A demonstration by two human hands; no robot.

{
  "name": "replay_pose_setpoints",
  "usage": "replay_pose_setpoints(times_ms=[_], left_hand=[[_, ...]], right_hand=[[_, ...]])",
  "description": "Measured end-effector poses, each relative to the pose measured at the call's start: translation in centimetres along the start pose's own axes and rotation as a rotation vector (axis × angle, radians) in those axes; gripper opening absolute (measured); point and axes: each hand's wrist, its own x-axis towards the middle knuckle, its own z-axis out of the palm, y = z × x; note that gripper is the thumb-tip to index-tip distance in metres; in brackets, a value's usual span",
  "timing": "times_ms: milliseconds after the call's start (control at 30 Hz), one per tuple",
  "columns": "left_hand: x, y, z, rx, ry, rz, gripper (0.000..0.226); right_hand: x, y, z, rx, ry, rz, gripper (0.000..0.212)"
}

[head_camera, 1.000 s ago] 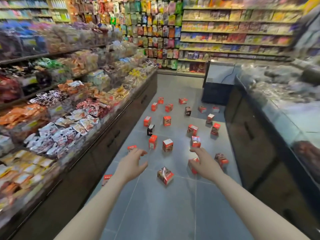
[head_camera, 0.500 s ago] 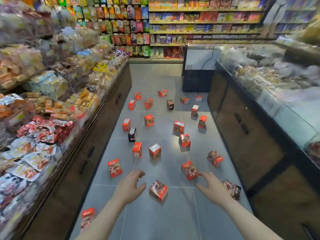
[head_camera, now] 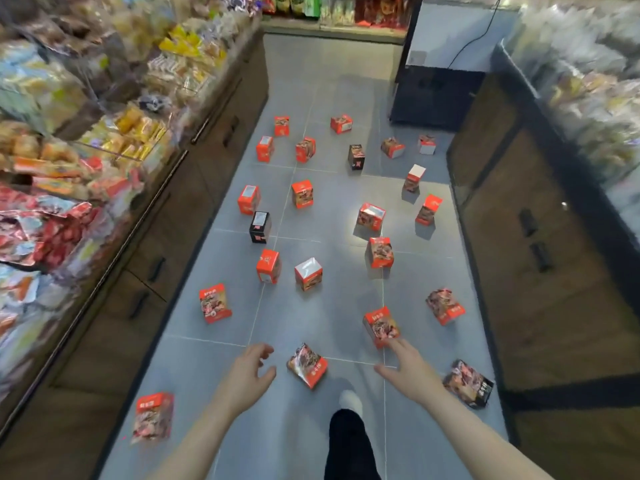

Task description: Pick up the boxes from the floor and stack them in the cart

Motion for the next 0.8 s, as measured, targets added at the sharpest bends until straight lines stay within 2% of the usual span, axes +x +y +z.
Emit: replay_pose_setpoints(times_ms=[233,367,500,600,800], left_hand=[[7.2,-3.4,5.7,-0.132,0.031,-0.243,0.025],[10.5,-7.5,10.8,-0.168,-0.012,-0.356,0.028],[15.1,-12.6,17.3,-0.184,-0.049,-0.446,0.027],[18.9,-17.4,23.1,-0.234,-0.077,-0.524,0.029],[24.1,-26.8,34.1,-0.299,-0.168,-0.706,0.053]], right_hand=[[12.9,1.9,3.0,-0.045,-0.244,-0.033,0.062],[18.4,3.9,8.3,0.016,-0.36,-0.004,0.083],[24.0,7.4,15.2,0.007,-0.399,0.024,0.057],[28.5,10.4,21.3,0.018,-0.427,0.052,0.054],[36.7,14.8,33.2,-0.011,-0.471,0.023,0.054]])
